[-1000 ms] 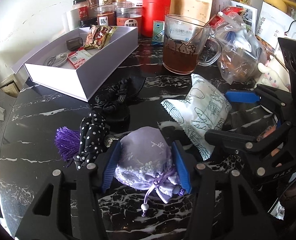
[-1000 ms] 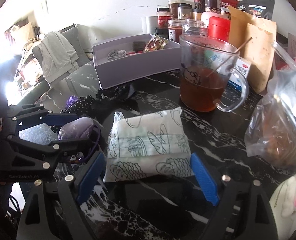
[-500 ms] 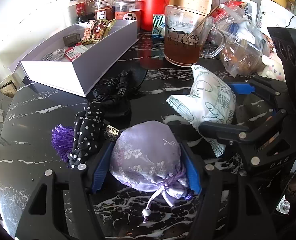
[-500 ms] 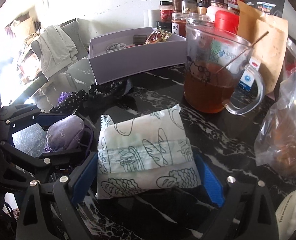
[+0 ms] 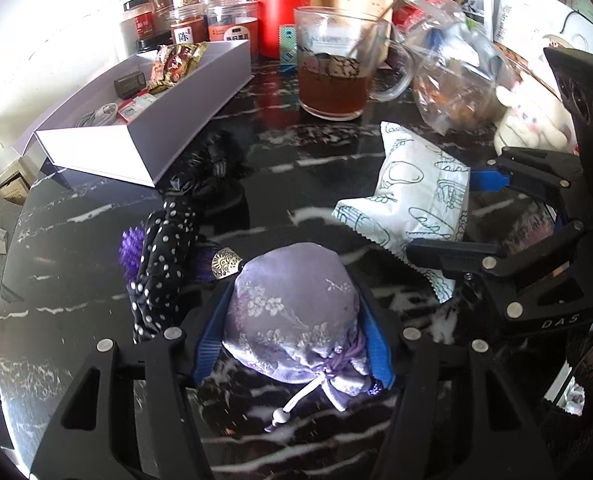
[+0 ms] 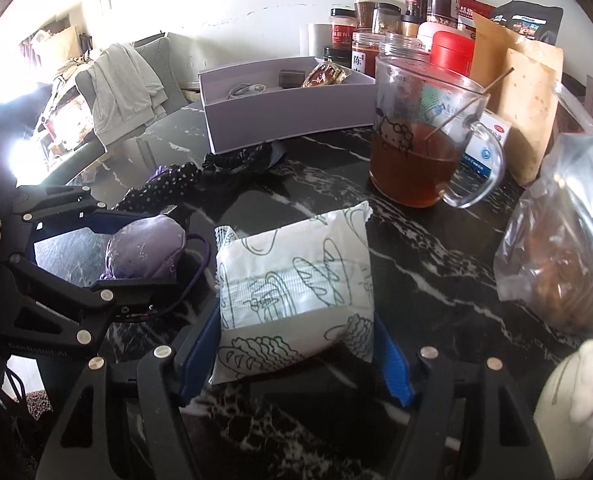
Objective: Organize objects
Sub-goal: 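Lift pouch with left gripper while right gripper lifts tissue pack toward white box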
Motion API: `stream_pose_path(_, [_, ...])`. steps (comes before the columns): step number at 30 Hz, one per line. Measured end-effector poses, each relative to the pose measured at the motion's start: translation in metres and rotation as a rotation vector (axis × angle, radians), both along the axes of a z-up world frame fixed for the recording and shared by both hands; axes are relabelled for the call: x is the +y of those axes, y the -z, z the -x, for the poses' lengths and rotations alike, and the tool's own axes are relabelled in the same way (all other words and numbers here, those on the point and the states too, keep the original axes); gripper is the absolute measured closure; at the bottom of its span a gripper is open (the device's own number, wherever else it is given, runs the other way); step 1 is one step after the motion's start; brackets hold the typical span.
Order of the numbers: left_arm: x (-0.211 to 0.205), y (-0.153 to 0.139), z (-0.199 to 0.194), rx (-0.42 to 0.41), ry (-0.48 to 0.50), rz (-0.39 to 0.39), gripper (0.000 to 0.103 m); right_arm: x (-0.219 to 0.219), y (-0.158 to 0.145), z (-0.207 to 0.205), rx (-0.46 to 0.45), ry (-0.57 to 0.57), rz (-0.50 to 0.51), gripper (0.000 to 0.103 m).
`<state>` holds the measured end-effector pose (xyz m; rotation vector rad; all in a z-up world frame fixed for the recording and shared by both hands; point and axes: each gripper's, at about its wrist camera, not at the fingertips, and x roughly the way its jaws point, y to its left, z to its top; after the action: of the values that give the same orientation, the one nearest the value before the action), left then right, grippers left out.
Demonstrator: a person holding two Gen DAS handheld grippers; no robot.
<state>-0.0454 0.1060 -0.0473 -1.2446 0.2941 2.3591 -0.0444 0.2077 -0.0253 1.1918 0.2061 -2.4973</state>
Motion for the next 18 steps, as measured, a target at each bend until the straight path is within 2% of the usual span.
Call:
stream_pose_path(4, [0.001, -0.003, -0.013, 0.008, 0.005, 0.006, 0.044, 0.004, -0.001, -0.015, -0.005, 0.005, -0.011, 0.031])
stream_pose_path(8, [-0.002, -0.007, -0.024, 0.004, 0.022, -0.03, 0.044, 0.007, -0.002, -0.03, -0.018, 0.014, -0.013, 0.031])
stream_pose_path(18, [0.006, -0.003, -0.046, 0.013, 0.076, -0.059, 0.043, 0.005, -0.003, -0.05, -0.016, 0.005, -0.032, 0.03])
